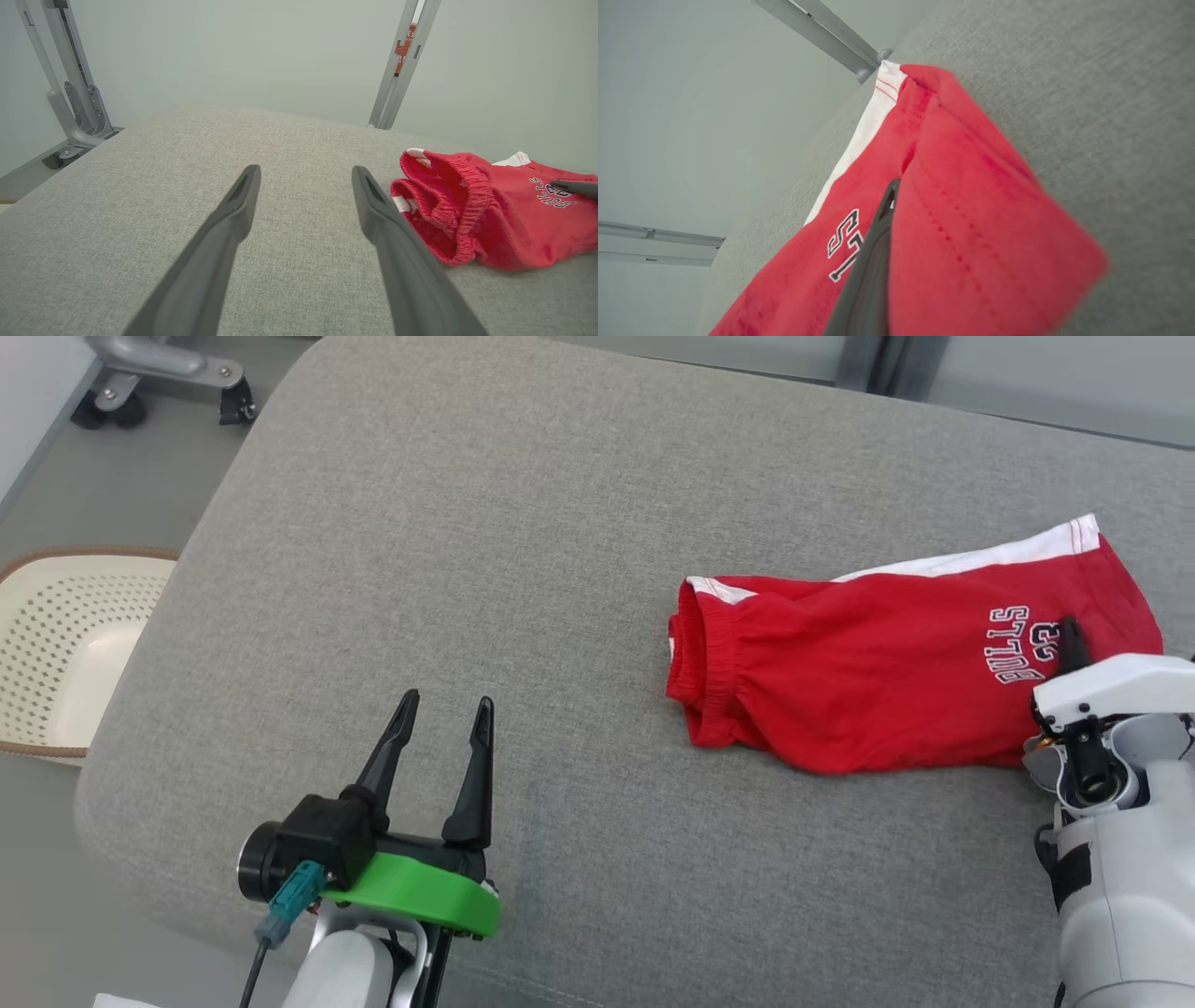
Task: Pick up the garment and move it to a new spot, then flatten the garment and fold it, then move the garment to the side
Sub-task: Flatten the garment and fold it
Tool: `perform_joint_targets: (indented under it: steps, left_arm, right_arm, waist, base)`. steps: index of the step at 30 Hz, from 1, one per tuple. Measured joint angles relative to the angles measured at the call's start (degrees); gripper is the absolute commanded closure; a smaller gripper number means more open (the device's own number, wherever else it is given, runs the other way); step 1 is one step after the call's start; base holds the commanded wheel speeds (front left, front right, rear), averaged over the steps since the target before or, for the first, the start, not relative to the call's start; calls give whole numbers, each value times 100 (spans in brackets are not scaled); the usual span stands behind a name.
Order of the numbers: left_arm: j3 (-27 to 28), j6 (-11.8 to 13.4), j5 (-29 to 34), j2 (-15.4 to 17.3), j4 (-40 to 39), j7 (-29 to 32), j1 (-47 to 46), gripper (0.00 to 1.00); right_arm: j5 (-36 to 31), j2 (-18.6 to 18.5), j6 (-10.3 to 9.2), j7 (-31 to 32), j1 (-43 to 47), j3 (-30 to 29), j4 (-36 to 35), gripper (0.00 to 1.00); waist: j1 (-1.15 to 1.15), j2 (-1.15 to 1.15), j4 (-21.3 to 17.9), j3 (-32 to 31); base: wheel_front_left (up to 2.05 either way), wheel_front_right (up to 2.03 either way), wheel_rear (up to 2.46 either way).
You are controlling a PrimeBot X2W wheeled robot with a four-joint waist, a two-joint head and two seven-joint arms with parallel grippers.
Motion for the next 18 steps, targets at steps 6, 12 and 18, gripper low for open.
perform_joint_targets:
  steps: [6, 12, 18]
  left_arm:
    - [220, -67, 126, 0, 3, 0, 97, 0]
    - [372, -125, 259, -1, 4, 0, 186, 0]
    - [397, -176, 352, -1, 5, 0, 213, 0]
  right_arm:
    - [216, 36, 0, -203, 632, -19, -442, 100]
    - [415, 45, -2, -372, 1279, 398, -756, 100]
    - [550, 46, -2, -691, 1652, 619, -765, 100]
  waist:
    - [0, 0, -339, -138]
    - [0, 0, -739, -278]
    - [0, 0, -1086, -424]
  base:
    - [0, 0, 0]
    - [0, 0, 0]
    - [0, 0, 0]
